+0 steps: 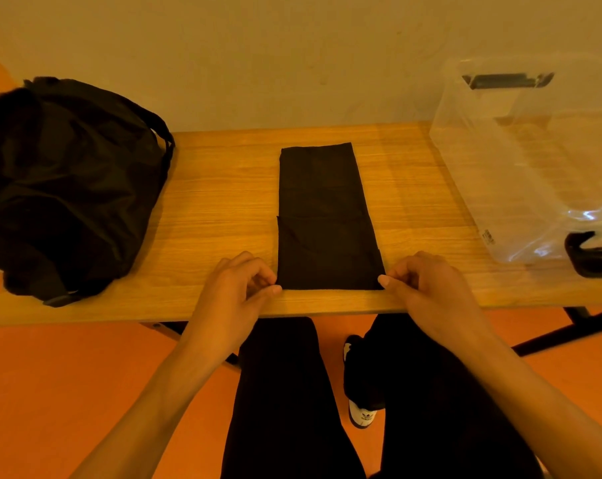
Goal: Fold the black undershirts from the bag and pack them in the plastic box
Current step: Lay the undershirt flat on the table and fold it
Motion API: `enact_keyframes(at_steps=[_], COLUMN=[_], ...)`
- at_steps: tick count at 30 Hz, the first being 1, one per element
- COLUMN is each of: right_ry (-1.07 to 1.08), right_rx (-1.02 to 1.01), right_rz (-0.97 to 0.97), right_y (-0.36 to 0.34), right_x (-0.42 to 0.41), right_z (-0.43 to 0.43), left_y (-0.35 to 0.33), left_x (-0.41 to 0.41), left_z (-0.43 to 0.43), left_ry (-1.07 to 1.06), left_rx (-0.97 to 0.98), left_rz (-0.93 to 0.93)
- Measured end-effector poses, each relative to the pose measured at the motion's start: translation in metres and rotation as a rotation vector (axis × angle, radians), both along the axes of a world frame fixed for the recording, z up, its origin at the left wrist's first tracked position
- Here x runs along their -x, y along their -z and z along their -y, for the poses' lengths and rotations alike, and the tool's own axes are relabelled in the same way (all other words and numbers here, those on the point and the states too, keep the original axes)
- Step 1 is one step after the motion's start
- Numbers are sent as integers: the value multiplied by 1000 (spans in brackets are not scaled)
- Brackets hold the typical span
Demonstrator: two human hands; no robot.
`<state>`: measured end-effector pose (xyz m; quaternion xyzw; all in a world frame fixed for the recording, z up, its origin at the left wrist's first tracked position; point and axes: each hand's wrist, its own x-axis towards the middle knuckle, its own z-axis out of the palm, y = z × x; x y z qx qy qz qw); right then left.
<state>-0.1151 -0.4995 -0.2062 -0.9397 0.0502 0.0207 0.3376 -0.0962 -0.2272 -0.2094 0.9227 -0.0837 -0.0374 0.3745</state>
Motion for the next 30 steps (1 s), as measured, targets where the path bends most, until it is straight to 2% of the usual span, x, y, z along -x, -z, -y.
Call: enact_keyframes(at_steps=[5, 8, 10, 14, 19, 24, 30], right_ry=[-40, 2, -34, -332, -633, -587, -531], right_rx=[80, 111, 130, 188, 289, 205, 228], right_rz=[-36, 104, 233, 265, 69, 82, 236], right_y=[-1, -8, -15, -22, -24, -8, 1], right_x=[-1, -12, -33, -98, -154, -164, -152], right_z=[2, -1, -13, -57, -91, -92, -91], left_y=[-7, -17, -19, -13, -3, 3, 10], left_x=[-8, -20, -33, -50, -47, -45, -41], left_z=[-2, 4, 11, 26, 29, 28, 27], left_ry=[19, -77, -143, -214, -279, -299, -299], left_rx=[-50, 6, 47, 38, 18, -18, 24], left_rz=[-94, -199, -173, -83, 2, 81, 153])
